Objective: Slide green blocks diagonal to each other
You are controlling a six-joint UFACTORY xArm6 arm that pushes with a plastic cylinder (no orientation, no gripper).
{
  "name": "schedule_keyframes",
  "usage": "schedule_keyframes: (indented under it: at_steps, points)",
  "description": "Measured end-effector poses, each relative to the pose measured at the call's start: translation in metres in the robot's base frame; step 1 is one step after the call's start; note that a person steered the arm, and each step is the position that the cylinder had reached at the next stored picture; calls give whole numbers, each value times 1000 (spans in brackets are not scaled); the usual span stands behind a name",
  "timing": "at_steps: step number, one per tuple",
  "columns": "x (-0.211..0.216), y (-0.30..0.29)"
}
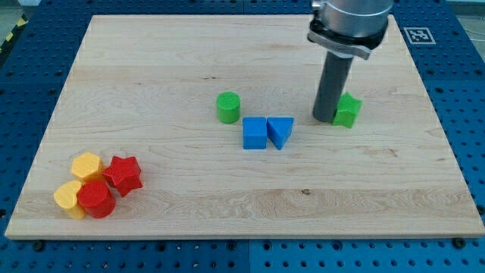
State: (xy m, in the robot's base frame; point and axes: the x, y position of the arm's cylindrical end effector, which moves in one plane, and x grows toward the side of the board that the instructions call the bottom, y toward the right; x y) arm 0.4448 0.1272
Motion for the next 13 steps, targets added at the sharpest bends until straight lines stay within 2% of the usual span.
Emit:
schedule_keyframes:
  at_steps: [2, 3, 5, 7, 10, 13]
  points:
    - [-1, 31]
    - [-1, 25]
    - [-1, -23]
    - [27, -83]
    - [25, -154]
    - [13, -173]
